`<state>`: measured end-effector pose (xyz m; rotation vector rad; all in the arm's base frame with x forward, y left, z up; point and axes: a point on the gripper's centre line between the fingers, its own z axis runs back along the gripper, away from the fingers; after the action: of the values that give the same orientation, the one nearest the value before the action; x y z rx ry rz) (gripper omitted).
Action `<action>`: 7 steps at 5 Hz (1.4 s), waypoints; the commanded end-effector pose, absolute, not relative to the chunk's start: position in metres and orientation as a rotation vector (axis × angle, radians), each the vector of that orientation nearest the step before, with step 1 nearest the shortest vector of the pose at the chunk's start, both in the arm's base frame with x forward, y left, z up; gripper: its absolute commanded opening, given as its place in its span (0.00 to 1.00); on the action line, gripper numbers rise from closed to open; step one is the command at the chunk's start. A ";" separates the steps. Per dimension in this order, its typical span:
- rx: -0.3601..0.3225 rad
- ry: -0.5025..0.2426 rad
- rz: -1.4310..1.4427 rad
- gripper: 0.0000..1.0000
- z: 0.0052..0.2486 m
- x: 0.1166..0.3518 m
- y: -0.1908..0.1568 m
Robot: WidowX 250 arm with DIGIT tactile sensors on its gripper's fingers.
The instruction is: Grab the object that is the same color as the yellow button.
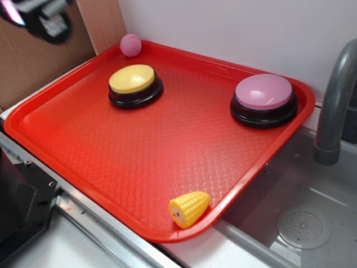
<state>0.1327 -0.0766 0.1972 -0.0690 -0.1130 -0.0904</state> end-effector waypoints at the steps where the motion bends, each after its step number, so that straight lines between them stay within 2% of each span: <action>1: -0.163 -0.133 -0.099 1.00 0.152 0.144 -0.138; 2: -0.205 -0.076 -0.055 1.00 0.118 0.146 -0.159; 4: -0.324 -0.057 0.002 1.00 0.067 0.149 -0.182; 6: -0.344 0.006 0.047 1.00 0.039 0.149 -0.188; 7: -0.295 0.014 0.059 0.05 0.038 0.150 -0.189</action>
<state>0.1457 -0.1787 0.0263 -0.2689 0.0452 0.0644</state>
